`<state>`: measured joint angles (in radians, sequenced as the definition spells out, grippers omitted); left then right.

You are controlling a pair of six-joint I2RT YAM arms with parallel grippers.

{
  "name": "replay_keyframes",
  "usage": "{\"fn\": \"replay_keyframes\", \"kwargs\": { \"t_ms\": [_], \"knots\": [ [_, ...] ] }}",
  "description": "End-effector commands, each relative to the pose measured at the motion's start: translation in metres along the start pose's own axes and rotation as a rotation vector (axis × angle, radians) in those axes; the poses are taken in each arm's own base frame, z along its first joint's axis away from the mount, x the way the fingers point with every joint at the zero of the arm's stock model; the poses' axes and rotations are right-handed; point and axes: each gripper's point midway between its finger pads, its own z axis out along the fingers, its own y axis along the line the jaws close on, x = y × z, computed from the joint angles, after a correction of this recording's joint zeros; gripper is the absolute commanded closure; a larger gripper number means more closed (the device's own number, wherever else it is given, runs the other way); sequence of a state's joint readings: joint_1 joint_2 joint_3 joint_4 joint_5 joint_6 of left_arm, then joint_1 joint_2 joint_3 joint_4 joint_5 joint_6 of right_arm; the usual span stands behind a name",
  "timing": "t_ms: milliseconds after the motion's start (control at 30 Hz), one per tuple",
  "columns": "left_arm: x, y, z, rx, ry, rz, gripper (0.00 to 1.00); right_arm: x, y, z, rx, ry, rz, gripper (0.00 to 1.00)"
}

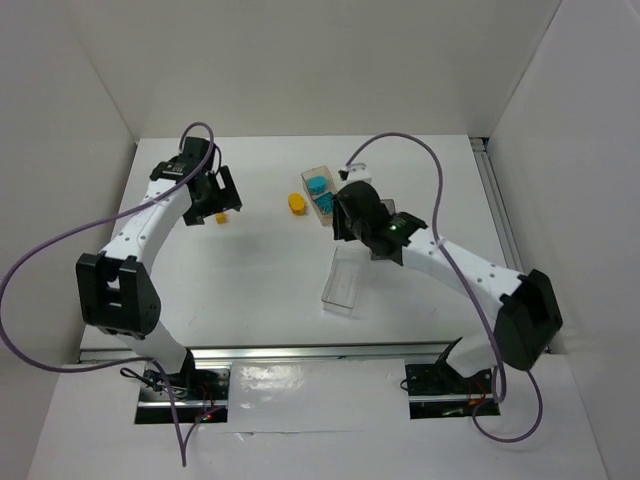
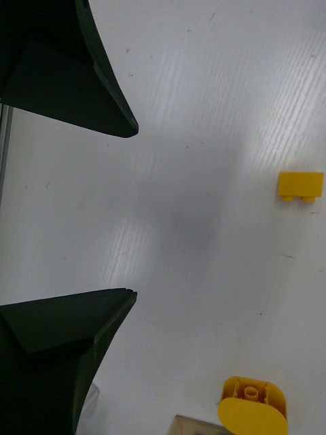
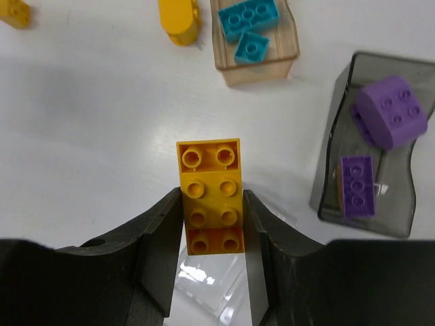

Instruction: Sort the legos into containers by color

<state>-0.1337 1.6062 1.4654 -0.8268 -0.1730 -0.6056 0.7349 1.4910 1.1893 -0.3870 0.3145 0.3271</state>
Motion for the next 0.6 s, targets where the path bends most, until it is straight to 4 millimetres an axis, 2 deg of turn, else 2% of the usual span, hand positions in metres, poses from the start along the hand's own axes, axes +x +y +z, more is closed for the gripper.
{"fn": "replay_keyframes", "kwargs": {
  "t_ms": [0, 67, 100, 133, 167, 233, 267, 400, 433, 467, 500, 533, 567],
  "knots": [
    [0.002, -0.013, 0.021, 0.034, 0.033, -0.012, 0.00, 0.037, -0.006, -0.014, 0.024, 0.051, 0.080, 0.60],
    [-0.002, -0.017, 0.029, 0.029, 0.040, -0.011, 0.00, 0.060, -0.012, -0.013, 0.039, 0.100, 0.093, 0.60],
    [0.000, -0.014, 0.044, -0.006, 0.058, -0.006, 0.00, 0.066, -0.011, -0.017, 0.040, 0.114, 0.111, 0.60],
    [0.000, -0.015, 0.050, -0.012, 0.067, -0.014, 0.00, 0.072, -0.013, -0.017, 0.049, 0.130, 0.114, 0.59],
    [-0.008, -0.013, 0.054, -0.026, 0.057, -0.025, 0.00, 0.072, -0.013, -0.017, 0.049, 0.131, 0.114, 0.57],
    [-0.007, -0.011, 0.071, -0.033, 0.092, -0.036, 0.00, 0.081, -0.014, -0.015, 0.048, 0.148, 0.119, 0.57],
    [-0.011, -0.005, 0.075, -0.043, 0.094, -0.050, 0.00, 0.079, -0.013, -0.014, 0.043, 0.137, 0.123, 0.57],
    [-0.016, -0.006, 0.090, -0.042, 0.111, -0.041, 0.02, 0.089, -0.006, -0.006, 0.028, 0.170, 0.090, 0.56],
    [-0.021, -0.004, 0.093, -0.044, 0.106, -0.050, 0.03, 0.093, -0.005, -0.002, 0.022, 0.183, 0.077, 0.54],
    [-0.017, -0.003, 0.101, -0.057, 0.130, -0.039, 0.03, 0.092, -0.004, 0.000, 0.022, 0.183, 0.077, 0.50],
    [-0.020, 0.001, 0.105, -0.063, 0.130, -0.048, 0.03, 0.089, -0.001, -0.001, 0.007, 0.181, 0.069, 0.43],
    [-0.021, 0.000, 0.107, -0.063, 0.130, -0.048, 0.03, 0.090, 0.000, 0.003, 0.009, 0.187, 0.055, 0.23],
    [-0.021, 0.000, 0.107, -0.063, 0.130, -0.048, 0.04, 0.093, -0.001, 0.004, 0.019, 0.207, 0.048, 0.16]
  ]
}}
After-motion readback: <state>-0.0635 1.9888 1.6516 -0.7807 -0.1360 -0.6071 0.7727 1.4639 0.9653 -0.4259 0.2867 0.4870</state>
